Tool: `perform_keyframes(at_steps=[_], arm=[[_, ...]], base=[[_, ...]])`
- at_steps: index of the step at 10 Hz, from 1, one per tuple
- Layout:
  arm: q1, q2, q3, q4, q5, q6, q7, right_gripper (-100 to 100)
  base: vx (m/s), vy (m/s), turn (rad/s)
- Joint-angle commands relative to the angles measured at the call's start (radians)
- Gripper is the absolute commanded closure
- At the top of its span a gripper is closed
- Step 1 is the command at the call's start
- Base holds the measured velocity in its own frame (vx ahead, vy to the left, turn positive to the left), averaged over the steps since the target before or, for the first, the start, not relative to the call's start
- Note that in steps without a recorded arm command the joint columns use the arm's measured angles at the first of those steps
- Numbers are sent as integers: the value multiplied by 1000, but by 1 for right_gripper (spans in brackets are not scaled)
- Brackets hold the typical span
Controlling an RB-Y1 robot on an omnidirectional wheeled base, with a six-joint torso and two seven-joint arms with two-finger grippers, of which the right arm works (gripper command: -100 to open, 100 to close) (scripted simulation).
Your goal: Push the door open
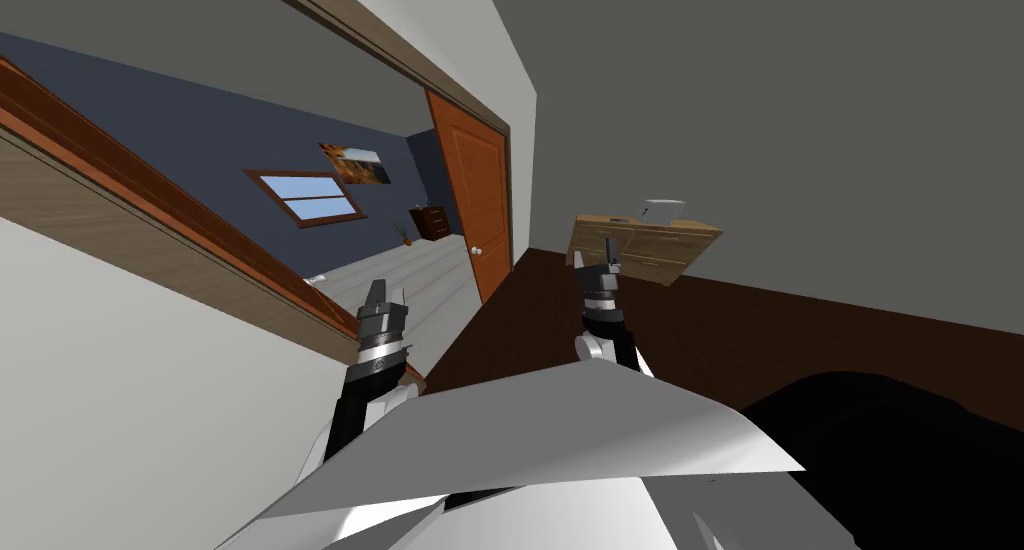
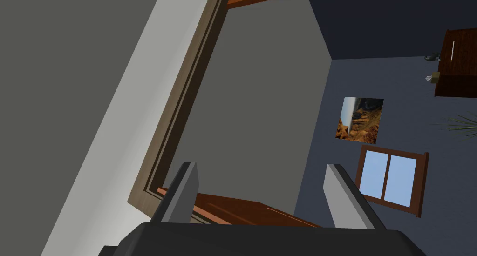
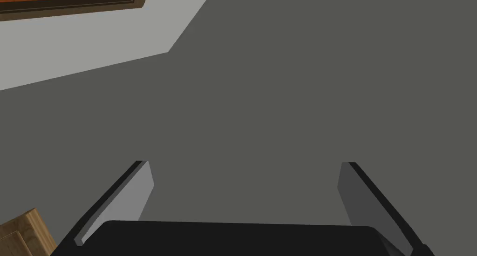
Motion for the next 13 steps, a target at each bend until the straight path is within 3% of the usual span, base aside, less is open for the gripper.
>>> perform_keyframes(at_steps=[1,7,13], arm=[[-7,-12,0,31,17,-7,28,-100],[-34,-44,-1,153,83,-34,138,-100],[-58,-62,-1,256,140,-57,231,-100]], base=[[131,-92,95],[159,3,86],[122,-19,69]])
